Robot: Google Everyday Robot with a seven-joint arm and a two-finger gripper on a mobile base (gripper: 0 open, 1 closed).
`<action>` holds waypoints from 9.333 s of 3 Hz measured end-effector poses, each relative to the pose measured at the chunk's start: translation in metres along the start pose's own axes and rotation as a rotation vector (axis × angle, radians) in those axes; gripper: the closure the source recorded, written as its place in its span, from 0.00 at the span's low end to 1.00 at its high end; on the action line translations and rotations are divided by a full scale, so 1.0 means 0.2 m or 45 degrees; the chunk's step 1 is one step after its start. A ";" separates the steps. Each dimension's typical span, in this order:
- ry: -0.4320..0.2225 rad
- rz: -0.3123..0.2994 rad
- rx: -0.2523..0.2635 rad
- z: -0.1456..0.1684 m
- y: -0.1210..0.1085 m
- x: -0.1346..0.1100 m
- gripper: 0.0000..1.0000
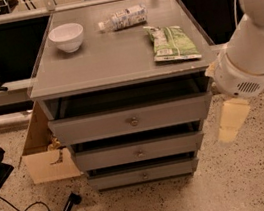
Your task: Open top drawer
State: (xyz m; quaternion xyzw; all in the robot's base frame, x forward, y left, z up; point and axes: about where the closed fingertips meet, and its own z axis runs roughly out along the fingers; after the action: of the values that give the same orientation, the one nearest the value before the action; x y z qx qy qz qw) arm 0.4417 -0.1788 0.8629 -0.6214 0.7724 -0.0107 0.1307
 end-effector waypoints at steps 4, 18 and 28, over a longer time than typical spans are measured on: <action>0.101 -0.139 -0.078 1.06 -0.23 -0.35 0.00; 0.038 -0.101 -0.264 1.17 -0.27 -0.38 1.00; 0.094 0.009 -0.493 1.15 0.34 -0.27 0.88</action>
Offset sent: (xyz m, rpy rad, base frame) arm 0.0740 0.0729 -0.1896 -0.1115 0.0865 0.0792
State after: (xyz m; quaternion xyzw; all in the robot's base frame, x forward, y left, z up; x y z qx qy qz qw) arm 0.4368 -0.0785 0.6394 -0.6315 0.7665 0.1156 -0.0196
